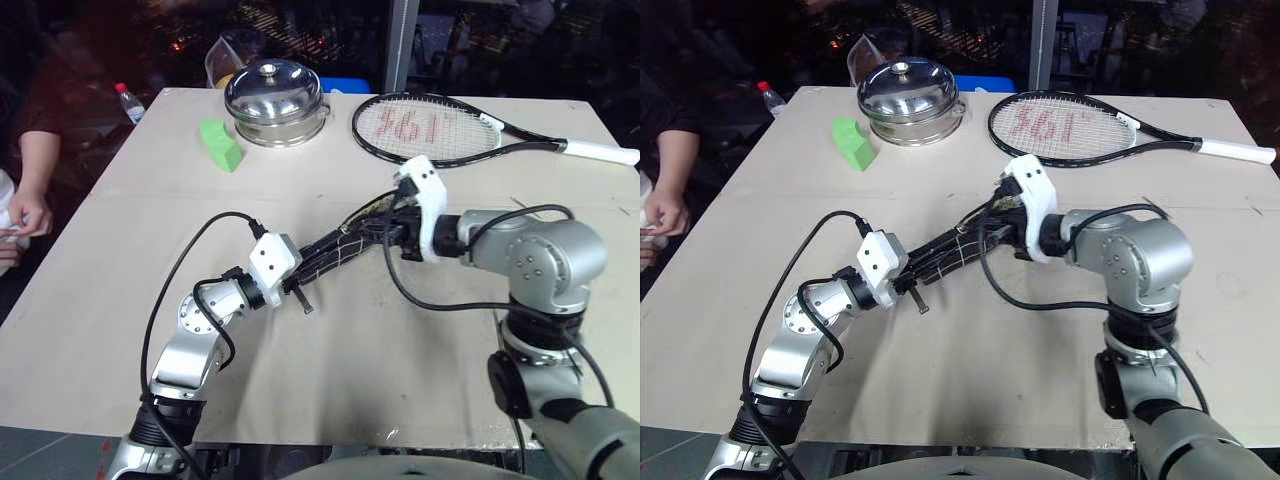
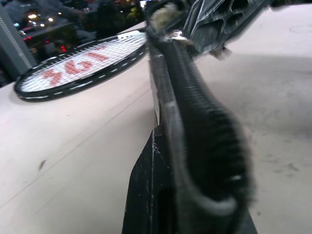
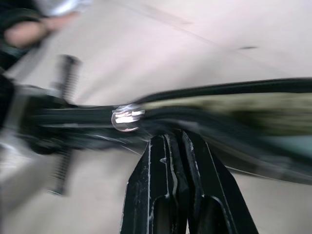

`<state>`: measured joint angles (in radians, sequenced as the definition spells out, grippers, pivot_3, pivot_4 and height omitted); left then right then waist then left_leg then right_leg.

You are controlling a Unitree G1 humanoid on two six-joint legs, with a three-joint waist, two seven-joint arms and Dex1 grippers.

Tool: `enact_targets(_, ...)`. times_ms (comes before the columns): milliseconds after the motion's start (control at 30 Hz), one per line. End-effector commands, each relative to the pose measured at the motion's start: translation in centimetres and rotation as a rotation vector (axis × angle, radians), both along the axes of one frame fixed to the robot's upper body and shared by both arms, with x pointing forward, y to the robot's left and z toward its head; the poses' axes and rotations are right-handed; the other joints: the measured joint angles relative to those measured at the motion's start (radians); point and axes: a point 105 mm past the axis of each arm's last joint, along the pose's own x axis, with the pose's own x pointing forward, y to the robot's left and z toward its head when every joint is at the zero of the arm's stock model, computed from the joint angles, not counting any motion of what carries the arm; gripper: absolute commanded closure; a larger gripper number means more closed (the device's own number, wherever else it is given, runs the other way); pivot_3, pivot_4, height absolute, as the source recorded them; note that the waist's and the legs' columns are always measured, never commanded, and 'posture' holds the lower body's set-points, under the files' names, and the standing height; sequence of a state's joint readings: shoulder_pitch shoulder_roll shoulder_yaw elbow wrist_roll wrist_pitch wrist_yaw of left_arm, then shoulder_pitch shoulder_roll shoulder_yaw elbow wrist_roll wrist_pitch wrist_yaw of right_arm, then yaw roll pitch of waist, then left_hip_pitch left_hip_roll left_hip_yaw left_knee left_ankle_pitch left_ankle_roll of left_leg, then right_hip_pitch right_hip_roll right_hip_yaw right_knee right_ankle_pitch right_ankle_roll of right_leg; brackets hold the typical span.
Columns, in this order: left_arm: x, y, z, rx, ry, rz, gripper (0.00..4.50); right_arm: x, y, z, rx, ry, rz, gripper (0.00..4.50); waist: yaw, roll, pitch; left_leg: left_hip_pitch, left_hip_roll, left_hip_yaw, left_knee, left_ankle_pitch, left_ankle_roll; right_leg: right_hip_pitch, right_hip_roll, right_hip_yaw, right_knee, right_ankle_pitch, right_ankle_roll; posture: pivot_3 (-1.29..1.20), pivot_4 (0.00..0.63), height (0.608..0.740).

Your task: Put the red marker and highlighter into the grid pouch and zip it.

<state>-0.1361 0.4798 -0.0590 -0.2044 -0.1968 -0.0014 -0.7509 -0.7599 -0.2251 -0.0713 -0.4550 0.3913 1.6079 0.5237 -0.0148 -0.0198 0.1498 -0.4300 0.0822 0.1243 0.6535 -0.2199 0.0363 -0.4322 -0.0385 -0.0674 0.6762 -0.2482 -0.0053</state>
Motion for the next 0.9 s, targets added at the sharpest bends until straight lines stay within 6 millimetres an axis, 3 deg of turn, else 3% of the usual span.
enact_targets(33, 0.6, 1.4, 0.6, 0.053, -0.082, 0.055, 4.50, 2.0, -5.9, 1.6, -0.052, -0.077, -0.244, 4.43, 0.000, 0.000, 0.000, 0.000, 0.000, 0.000, 0.000, 0.000, 0.000, 0.000, 0.000, 0.000, 0.000, 0.000, 0.000, 0.00, 0.150, 0.740)
enact_targets(100, 1.1, 1.9, 0.8, 0.082, -0.112, 0.071, 4.50, 2.4, -8.8, 1.8, -0.099, -0.092, -0.333, 4.43, 0.002, 0.000, 0.000, 0.000, -0.001, 0.000, 0.000, 0.000, 0.000, 0.000, 0.000, 0.000, 0.000, 0.000, 0.000, 0.00, 0.150, 0.740)
enact_targets(167, 1.7, 2.2, 0.9, 0.105, -0.139, 0.081, 4.50, 2.3, -10.1, 1.7, -0.145, -0.100, -0.357, 4.43, 0.001, 0.000, 0.000, 0.000, -0.002, 0.000, 0.000, 0.000, 0.000, 0.000, 0.000, 0.000, 0.000, 0.000, 0.000, 0.00, 0.150, 0.740)
enact_targets(300, 2.3, 1.9, 1.1, 0.098, -0.153, 0.070, 4.50, 1.5, -9.4, 0.9, -0.172, -0.098, -0.307, 4.43, -0.005, 0.000, 0.000, 0.001, -0.001, 0.000, -0.001, 0.000, 0.000, 0.000, 0.001, 0.001, 0.000, 0.000, 0.000, 0.00, 0.150, 0.740)
enact_targets(433, 2.6, 1.3, -0.3, 0.127, -0.160, 0.050, 4.50, 1.2, -10.5, 0.6, -0.166, -0.131, -0.355, 4.43, 0.002, 0.000, 0.000, 0.001, 0.001, 0.000, -0.001, 0.000, 0.000, 0.000, 0.001, 0.001, 0.000, 0.000, 0.000, 0.00, 0.150, 0.740)
enact_targets(600, 2.2, 1.3, -2.2, 0.237, -0.210, -0.031, 4.50, -1.5, -8.2, 0.8, -0.022, -0.281, -0.143, 4.43, 0.013, 0.000, 0.000, 0.000, -0.001, -0.001, 0.000, 0.000, 0.000, 0.001, 0.000, -0.001, -0.003, 0.000, 0.001, 0.00, 0.150, 0.740)
enact_targets(633, 2.0, 1.4, -2.5, 0.256, -0.214, -0.057, 4.01, -1.9, -8.3, 0.4, -0.046, -0.322, -0.118, 4.50, 0.012, 0.000, 0.000, 0.000, -0.001, -0.001, -0.001, 0.000, 0.000, 0.001, 0.000, -0.001, -0.003, 0.000, 0.001, 0.00, 0.150, 0.740)
enact_targets(700, 1.5, 1.6, -2.9, 0.266, -0.201, -0.100, 3.69, -2.7, -8.5, -0.7, -0.116, -0.365, -0.077, 3.94, 0.007, 0.000, 0.000, 0.000, -0.001, -0.001, -0.001, 0.000, 0.000, 0.001, 0.000, 0.000, -0.003, 0.000, 0.001, 0.00, 0.150, 0.740)
enact_targets(733, 1.1, 1.9, -3.1, 0.255, -0.178, -0.118, 3.25, -3.4, -8.4, -1.6, -0.123, -0.366, -0.045, 3.69, 0.005, 0.000, 0.000, 0.000, -0.001, -0.001, -0.001, 0.000, 0.000, 0.001, 0.000, -0.001, -0.003, -0.002, 0.004, 0.00, 0.150, 0.740)
enact_targets(833, -0.6, 3.8, -3.8, 0.164, -0.008, -0.137, 1.99, -6.5, -8.9, -4.4, -0.149, -0.381, 0.092, 2.33, 0.002, 0.000, 0.000, -0.001, 0.001, -0.002, -0.002, 0.000, 0.000, 0.001, 0.000, -0.001, -0.005, -0.003, 0.005, 0.00, 0.150, 0.740)
enact_targets(867, -1.7, 4.9, -4.1, 0.116, 0.075, -0.126, 1.33, -7.7, -9.7, -5.1, -0.138, -0.370, 0.114, 1.65, 0.001, 0.000, 0.000, -0.001, 0.001, -0.002, -0.003, 0.000, 0.000, 0.001, 0.000, -0.001, -0.005, -0.003, 0.005, 0.00, 0.150, 0.740)
enact_targets(900, -2.8, 6.4, -4.4, 0.051, 0.174, -0.100, 1.05, -8.6, -10.9, -5.6, -0.108, -0.351, 0.095, 1.32, -0.002, 0.000, 0.000, -0.001, 0.001, -0.002, -0.003, 0.000, 0.000, 0.001, 0.000, -0.001, -0.005, -0.003, 0.005, 0.00, 0.150, 0.740)
